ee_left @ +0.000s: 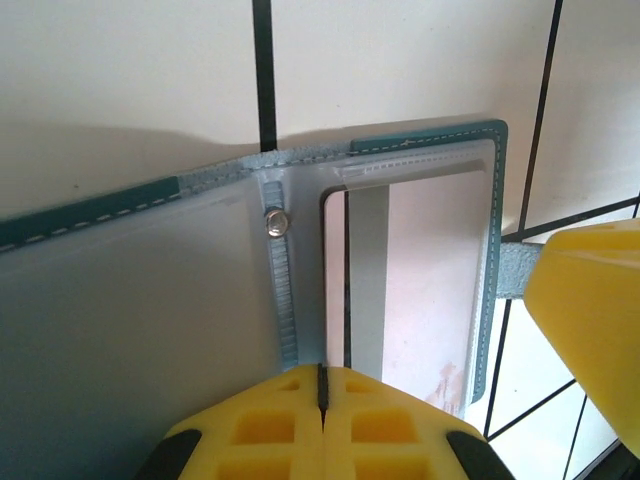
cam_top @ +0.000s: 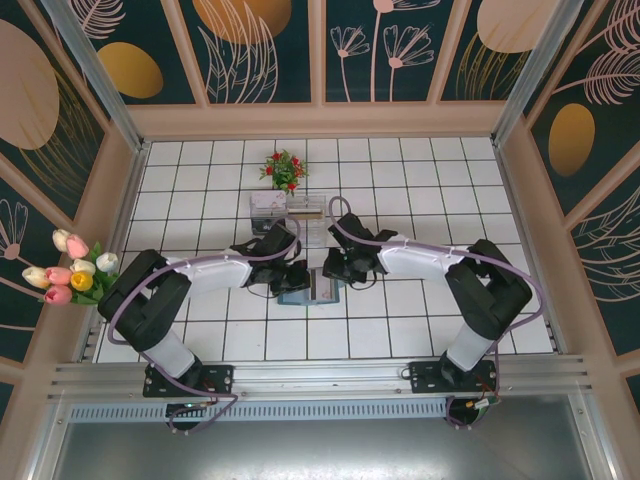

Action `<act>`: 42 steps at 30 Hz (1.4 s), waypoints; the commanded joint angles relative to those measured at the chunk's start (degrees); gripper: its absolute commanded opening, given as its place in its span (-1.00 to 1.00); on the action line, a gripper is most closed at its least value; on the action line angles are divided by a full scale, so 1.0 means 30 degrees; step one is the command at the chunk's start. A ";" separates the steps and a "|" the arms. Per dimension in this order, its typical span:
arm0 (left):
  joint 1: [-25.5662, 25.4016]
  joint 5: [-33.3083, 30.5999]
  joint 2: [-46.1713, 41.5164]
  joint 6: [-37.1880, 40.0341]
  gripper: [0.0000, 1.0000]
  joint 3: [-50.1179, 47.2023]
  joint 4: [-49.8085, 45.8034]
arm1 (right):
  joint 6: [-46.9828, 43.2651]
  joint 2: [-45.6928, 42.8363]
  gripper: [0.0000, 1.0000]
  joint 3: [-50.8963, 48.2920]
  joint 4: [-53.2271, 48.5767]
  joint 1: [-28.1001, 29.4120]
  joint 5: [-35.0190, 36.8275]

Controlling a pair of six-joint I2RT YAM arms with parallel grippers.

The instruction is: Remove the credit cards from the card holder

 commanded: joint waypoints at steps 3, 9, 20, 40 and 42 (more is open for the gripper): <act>0.0182 -0.0116 -0.0498 0.0387 -1.00 -0.0240 -0.0590 | -0.0319 -0.0530 -0.50 -0.0178 0.1577 0.0046 -0.1927; 0.0184 -0.0099 -0.0465 0.0278 -1.00 -0.0327 -0.0481 | -0.0286 0.0304 -0.55 0.0048 0.1057 0.0153 -0.1456; 0.1222 0.2966 -0.1525 -0.2964 -0.72 -0.2872 0.4295 | 0.0141 0.0762 -0.56 -0.0696 0.1073 0.0002 -0.1067; 0.2026 0.4954 -0.1123 -0.2437 -0.59 -0.4132 0.7535 | -0.0054 0.1733 -0.57 -0.0793 0.0845 0.0003 -0.1041; 0.2094 0.4938 -0.0842 -0.2296 -0.61 -0.4202 0.7438 | -0.0068 0.1759 -0.57 -0.0779 0.0820 -0.0001 -0.1070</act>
